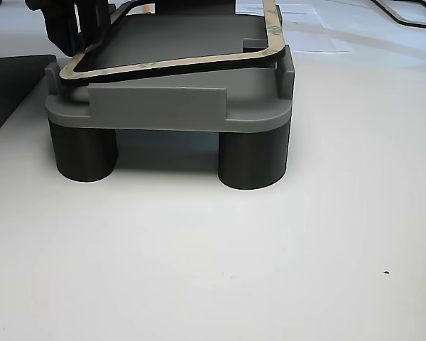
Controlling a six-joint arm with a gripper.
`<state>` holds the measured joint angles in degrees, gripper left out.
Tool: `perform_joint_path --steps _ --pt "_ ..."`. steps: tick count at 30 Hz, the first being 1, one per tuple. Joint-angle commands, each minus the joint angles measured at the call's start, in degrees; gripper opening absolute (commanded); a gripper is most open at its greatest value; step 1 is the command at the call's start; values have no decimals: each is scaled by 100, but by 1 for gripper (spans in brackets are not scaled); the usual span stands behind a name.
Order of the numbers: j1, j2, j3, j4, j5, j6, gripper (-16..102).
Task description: Move top rectangular frame to the holder.
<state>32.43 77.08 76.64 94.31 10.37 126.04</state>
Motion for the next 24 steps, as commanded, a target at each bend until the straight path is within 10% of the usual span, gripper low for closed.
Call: perform_joint_path --steps 1,16,17,20,24 --pt "-97 105 -123 62 -9 35 -12" --pt "-88 105 -132 62 -105 9 -11" --pt "-88 105 -141 62 -97 -9 -4" --pt "-79 149 -167 62 -79 -105 100" --pt "-53 167 -272 62 -88 -185 100"
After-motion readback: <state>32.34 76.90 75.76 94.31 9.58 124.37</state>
